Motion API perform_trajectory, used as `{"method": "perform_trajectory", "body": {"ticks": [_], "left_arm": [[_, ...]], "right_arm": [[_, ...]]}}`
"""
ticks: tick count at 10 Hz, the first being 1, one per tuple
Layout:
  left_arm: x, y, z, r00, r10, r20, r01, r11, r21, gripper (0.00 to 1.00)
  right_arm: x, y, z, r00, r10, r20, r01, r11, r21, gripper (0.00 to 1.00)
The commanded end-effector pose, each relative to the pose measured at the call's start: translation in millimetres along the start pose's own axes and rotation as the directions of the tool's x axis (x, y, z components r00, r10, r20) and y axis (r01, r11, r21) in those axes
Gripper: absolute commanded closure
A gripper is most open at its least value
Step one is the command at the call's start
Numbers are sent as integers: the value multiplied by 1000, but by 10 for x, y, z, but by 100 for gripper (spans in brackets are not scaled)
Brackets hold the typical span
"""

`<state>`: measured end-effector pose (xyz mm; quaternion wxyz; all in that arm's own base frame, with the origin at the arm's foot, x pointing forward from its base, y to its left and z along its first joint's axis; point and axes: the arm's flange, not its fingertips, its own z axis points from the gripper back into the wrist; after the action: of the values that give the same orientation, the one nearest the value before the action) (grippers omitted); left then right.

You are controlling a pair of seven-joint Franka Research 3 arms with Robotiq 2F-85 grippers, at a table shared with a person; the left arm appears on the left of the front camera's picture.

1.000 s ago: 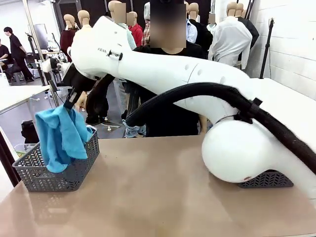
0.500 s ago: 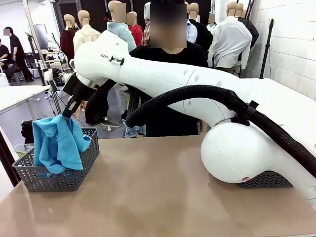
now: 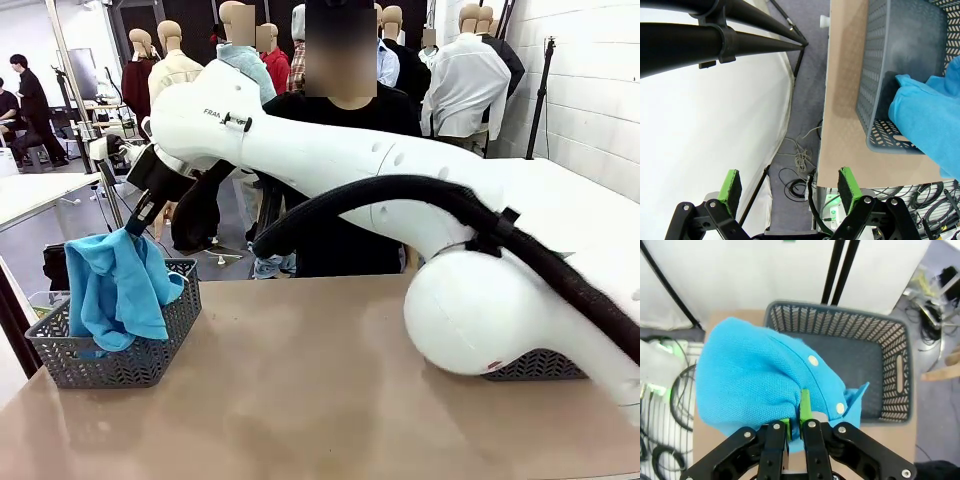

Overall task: Sort the tops and bottoms.
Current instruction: Sort the clothes according to human instructions.

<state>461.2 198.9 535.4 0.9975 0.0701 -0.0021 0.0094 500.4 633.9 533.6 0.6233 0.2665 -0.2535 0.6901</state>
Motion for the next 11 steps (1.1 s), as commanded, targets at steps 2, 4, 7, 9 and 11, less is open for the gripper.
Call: {"method": "perform_trajectory", "body": {"ticks": [2,4,7,9,11], "left_arm": [[0,-3,19,1000,14,3,-14,1000,-12,0],[0,-3,19,1000,14,3,-14,1000,-12,0],[0,-3,19,1000,14,3,-14,1000,-12,0],[0,-3,19,1000,14,3,-14,1000,-12,0],[0,-3,19,1000,14,3,-14,1000,-12,0]], "right_arm": [[311,-536,-313,944,-172,282,186,982,-25,100],[400,-781,-404,888,-271,372,325,942,-90,100],[444,-1090,-839,886,-340,315,394,911,-124,100],[346,-1216,-1054,886,-402,229,434,895,-108,97],[336,-1159,-1081,889,-426,168,450,882,-141,60]]}}
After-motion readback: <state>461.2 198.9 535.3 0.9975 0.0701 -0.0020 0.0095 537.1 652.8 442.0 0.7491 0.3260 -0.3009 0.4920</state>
